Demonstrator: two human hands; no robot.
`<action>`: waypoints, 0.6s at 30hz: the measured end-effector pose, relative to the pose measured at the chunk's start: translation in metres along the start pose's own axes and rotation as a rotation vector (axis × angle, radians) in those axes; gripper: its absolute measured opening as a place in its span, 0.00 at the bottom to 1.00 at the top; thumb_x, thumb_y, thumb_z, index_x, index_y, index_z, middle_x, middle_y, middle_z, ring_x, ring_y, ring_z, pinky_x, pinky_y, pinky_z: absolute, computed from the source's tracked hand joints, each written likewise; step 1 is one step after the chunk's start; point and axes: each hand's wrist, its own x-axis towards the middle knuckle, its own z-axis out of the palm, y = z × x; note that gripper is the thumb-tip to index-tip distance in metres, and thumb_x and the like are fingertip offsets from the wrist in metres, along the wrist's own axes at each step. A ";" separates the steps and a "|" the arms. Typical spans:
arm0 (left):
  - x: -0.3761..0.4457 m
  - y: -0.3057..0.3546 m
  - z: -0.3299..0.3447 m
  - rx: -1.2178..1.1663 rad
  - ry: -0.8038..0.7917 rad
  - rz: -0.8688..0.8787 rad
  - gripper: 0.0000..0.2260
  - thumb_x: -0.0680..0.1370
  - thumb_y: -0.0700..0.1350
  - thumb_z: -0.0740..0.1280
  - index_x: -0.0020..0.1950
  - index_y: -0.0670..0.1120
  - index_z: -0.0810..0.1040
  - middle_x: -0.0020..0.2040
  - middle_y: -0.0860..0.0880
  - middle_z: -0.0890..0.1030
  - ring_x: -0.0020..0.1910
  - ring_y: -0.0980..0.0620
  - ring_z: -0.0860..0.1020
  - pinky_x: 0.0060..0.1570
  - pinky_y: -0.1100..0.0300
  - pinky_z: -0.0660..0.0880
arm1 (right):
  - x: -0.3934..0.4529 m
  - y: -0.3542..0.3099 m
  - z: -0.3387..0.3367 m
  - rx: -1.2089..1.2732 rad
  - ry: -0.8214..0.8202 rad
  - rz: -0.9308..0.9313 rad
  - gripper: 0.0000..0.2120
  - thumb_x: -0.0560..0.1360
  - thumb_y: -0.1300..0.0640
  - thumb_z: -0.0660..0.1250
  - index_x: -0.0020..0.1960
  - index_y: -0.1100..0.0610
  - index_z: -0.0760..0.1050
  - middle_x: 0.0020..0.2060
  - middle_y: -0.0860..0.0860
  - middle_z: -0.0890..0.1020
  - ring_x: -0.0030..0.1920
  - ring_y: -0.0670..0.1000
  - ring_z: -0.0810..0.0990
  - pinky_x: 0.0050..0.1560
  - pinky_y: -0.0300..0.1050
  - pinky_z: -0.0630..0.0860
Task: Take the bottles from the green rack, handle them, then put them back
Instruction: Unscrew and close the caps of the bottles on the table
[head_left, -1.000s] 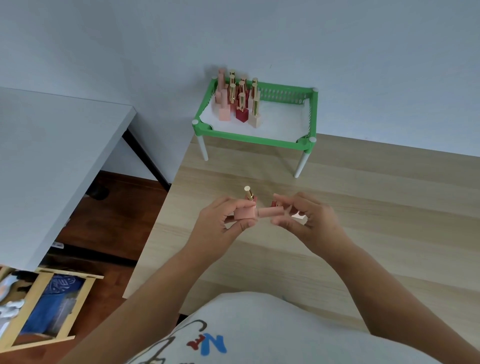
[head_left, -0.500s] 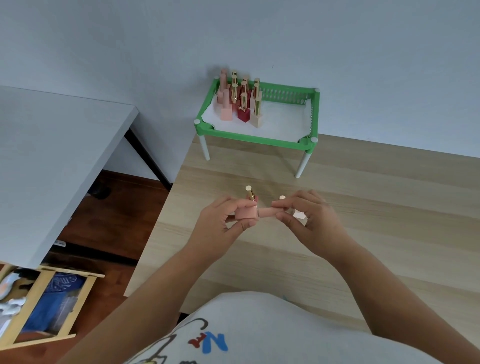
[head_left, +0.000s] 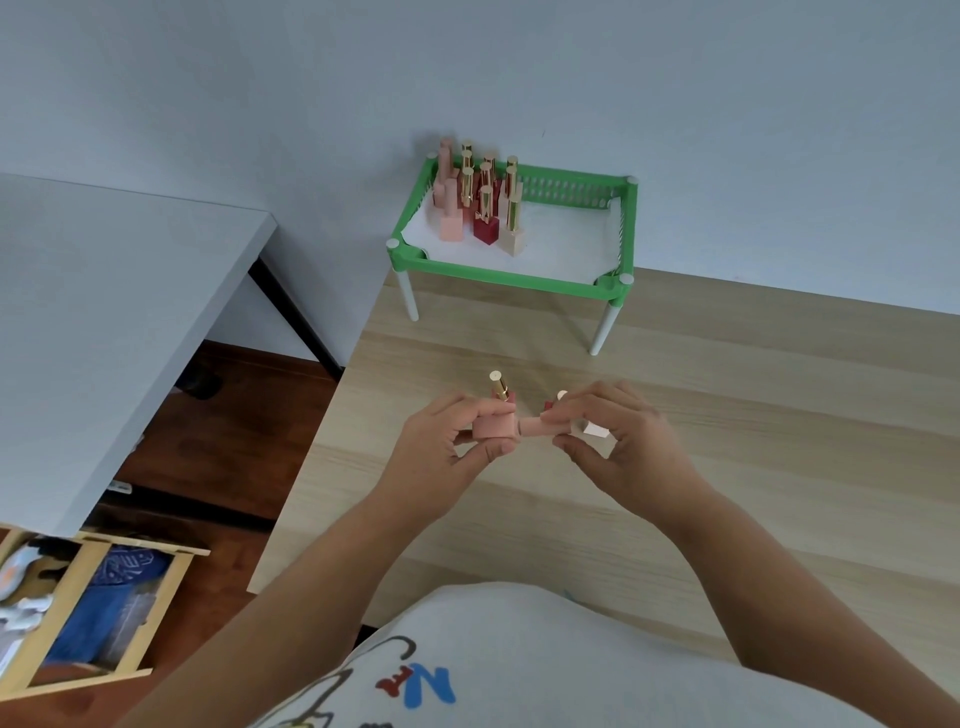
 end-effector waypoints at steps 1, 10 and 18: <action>0.000 0.000 0.000 0.003 -0.001 0.002 0.14 0.73 0.40 0.74 0.58 0.44 0.81 0.48 0.59 0.77 0.50 0.59 0.78 0.51 0.68 0.77 | 0.000 0.000 0.001 -0.006 0.004 -0.004 0.12 0.69 0.62 0.74 0.50 0.51 0.81 0.46 0.46 0.82 0.48 0.49 0.77 0.50 0.39 0.73; -0.002 0.002 -0.003 0.031 0.002 0.021 0.14 0.73 0.40 0.74 0.58 0.45 0.81 0.48 0.59 0.77 0.50 0.59 0.78 0.51 0.67 0.77 | -0.001 0.003 0.005 0.026 -0.010 0.036 0.09 0.74 0.51 0.68 0.54 0.47 0.79 0.41 0.43 0.82 0.46 0.43 0.75 0.48 0.36 0.72; -0.002 0.002 -0.004 0.050 -0.002 0.041 0.14 0.73 0.41 0.73 0.58 0.45 0.81 0.48 0.61 0.76 0.50 0.61 0.78 0.51 0.69 0.76 | -0.001 -0.001 -0.001 0.035 -0.028 0.023 0.20 0.68 0.47 0.73 0.59 0.47 0.77 0.48 0.44 0.79 0.49 0.46 0.76 0.52 0.39 0.73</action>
